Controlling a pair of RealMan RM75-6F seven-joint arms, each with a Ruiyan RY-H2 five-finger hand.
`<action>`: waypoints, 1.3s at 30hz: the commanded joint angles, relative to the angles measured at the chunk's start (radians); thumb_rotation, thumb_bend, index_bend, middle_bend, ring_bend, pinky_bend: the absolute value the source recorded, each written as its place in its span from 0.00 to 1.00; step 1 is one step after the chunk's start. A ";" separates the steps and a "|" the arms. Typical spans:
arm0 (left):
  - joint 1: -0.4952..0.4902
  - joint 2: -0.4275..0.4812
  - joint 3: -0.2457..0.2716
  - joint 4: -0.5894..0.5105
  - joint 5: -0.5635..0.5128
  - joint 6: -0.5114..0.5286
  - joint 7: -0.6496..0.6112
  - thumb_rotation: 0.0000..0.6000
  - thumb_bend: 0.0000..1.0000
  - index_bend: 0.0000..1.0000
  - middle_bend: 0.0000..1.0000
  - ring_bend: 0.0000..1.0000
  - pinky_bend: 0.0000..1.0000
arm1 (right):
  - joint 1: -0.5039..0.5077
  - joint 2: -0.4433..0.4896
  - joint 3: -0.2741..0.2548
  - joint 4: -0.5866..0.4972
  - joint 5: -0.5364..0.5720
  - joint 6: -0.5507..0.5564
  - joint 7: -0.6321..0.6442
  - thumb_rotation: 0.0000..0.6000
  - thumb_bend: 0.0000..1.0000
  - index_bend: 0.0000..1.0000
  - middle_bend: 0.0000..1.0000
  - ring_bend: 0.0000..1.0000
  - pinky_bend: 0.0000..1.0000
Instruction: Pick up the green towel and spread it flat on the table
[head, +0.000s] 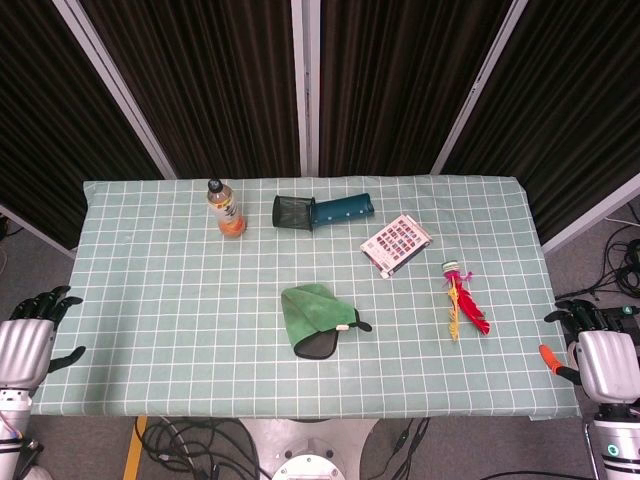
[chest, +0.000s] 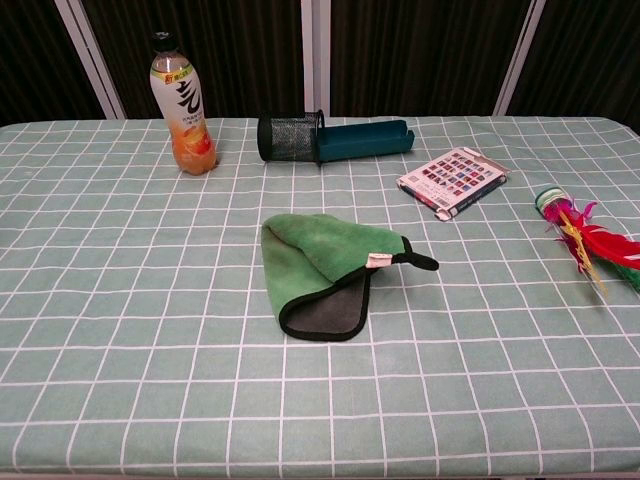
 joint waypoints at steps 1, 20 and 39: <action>0.001 -0.001 0.000 0.002 -0.001 0.002 -0.001 1.00 0.10 0.34 0.28 0.23 0.27 | 0.001 -0.001 0.000 0.000 -0.002 0.000 0.002 1.00 0.13 0.41 0.26 0.18 0.27; 0.004 0.000 0.002 -0.003 0.008 0.009 -0.008 1.00 0.10 0.34 0.28 0.23 0.27 | -0.003 0.011 -0.012 -0.003 -0.023 0.006 0.037 1.00 0.13 0.41 0.26 0.18 0.27; -0.006 -0.012 0.000 -0.002 0.005 -0.008 -0.014 1.00 0.10 0.34 0.28 0.23 0.27 | 0.139 -0.006 -0.018 -0.006 -0.106 -0.169 0.064 1.00 0.13 0.43 0.23 0.14 0.25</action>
